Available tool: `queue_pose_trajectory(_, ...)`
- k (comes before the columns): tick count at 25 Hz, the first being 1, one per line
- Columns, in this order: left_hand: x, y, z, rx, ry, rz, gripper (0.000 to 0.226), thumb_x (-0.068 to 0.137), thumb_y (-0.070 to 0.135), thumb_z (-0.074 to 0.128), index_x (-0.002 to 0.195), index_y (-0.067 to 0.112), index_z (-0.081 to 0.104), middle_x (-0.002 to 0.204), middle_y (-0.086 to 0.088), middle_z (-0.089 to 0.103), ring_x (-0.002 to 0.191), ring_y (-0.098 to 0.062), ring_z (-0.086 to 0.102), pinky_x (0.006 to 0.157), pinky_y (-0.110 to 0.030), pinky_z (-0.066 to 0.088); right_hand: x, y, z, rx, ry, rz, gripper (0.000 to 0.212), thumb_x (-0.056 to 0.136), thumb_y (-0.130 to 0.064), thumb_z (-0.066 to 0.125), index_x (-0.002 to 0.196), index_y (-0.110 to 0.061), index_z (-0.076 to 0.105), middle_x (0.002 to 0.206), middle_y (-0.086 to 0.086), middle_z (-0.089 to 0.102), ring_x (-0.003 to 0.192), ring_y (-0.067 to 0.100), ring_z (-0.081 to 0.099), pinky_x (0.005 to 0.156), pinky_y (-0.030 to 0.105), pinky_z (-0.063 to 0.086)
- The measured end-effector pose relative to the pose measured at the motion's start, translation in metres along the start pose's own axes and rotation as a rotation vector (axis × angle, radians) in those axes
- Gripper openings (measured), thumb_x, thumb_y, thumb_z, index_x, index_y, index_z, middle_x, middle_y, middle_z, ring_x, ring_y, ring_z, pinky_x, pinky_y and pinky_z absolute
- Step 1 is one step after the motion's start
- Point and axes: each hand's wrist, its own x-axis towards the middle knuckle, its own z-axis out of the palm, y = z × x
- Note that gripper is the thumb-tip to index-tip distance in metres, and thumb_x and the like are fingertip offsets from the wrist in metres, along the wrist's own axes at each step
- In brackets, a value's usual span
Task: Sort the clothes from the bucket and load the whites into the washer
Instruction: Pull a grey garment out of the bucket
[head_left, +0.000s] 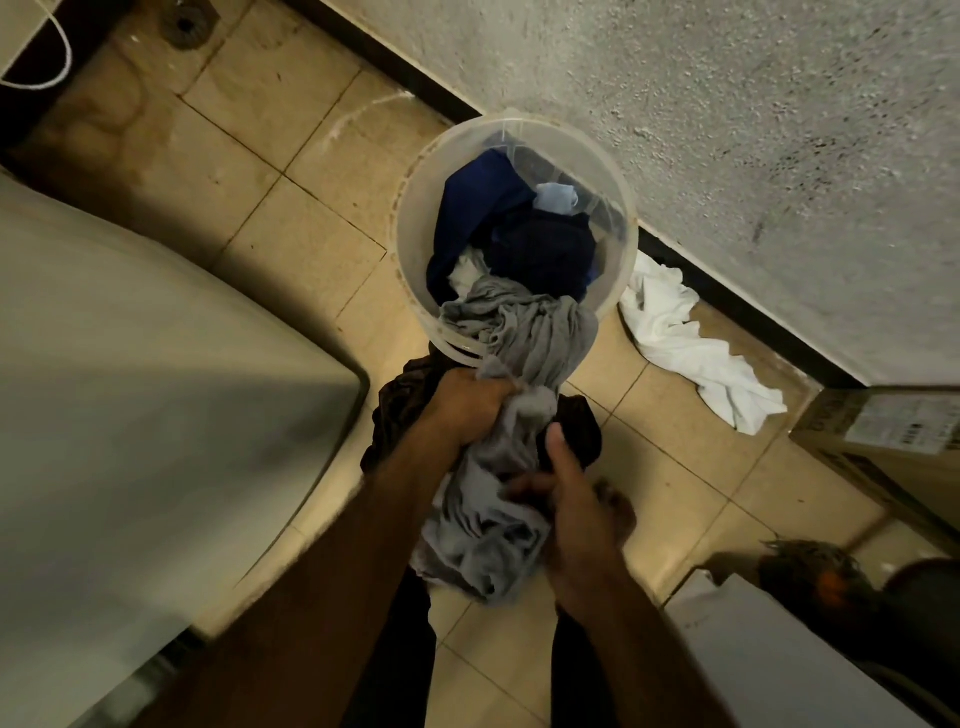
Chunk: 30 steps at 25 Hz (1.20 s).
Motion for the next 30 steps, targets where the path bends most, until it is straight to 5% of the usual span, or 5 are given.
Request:
queue_pose_trajectory(10, -0.083, -0.075, 0.012, -0.093, -0.279, -0.071, 0.024, 0.088, 0.016, 0.069, 0.071, 0.004, 0.058, 0.07, -0.016, 0.054, 0.067, -0.027, 0.051, 0.064, -0.033, 0.043, 0.11, -0.078, 0.013, -0.514, 0.487, -0.274, 0.067, 0.081, -0.038, 0.081, 0.132, -0.014, 0.045, 0.131, 0.012, 0.061, 0.116, 0.036, 0.062, 0.092, 0.04, 0.054)
queue_pose_trajectory(14, -0.051, -0.059, 0.009, -0.164, -0.051, -0.02, 0.034, 0.092, 0.029, 0.07, 0.065, 0.009, 0.065, 0.065, -0.014, 0.062, 0.065, -0.026, 0.059, 0.066, -0.034, 0.049, 0.111, -0.08, 0.014, -0.695, 0.612, -0.413, 0.017, 0.091, -0.032, 0.068, 0.098, -0.017, 0.062, 0.098, 0.003, 0.066, 0.09, 0.026, 0.06, 0.073, 0.031, 0.039)
queue_pose_trajectory(19, 0.003, -0.029, -0.002, -0.026, 0.145, 0.058, 0.042, 0.09, 0.053, 0.064, 0.056, 0.03, 0.068, 0.06, 0.011, 0.065, 0.06, -0.005, 0.062, 0.067, -0.03, 0.055, 0.071, -0.078, 0.013, -0.191, 0.469, -0.509, 0.037, 0.085, -0.005, 0.059, 0.052, -0.021, 0.06, 0.049, -0.012, 0.056, 0.05, 0.007, 0.052, 0.055, 0.025, 0.042)
queue_pose_trajectory(24, 0.019, -0.015, 0.0, -0.058, 0.241, 0.041, 0.051, 0.084, 0.077, 0.05, 0.085, 0.029, 0.066, 0.088, 0.008, 0.066, 0.085, -0.014, 0.063, 0.066, -0.027, 0.046, 0.035, -0.057, 0.015, 0.027, 0.342, -0.42, 0.021, 0.081, 0.005, 0.052, 0.063, -0.003, 0.06, 0.077, 0.012, 0.061, 0.073, 0.022, 0.057, 0.066, 0.031, 0.048)
queue_pose_trajectory(30, 0.025, 0.009, 0.007, -0.355, 0.023, 0.054, 0.042, 0.094, 0.026, 0.068, 0.127, 0.001, 0.06, 0.117, -0.009, 0.068, 0.098, -0.024, 0.067, 0.089, -0.038, 0.057, 0.008, -0.031, 0.012, -0.07, 0.039, -0.171, 0.054, 0.068, -0.022, 0.055, 0.098, 0.022, 0.054, 0.094, 0.041, 0.048, 0.088, 0.044, 0.052, 0.096, 0.062, 0.049)
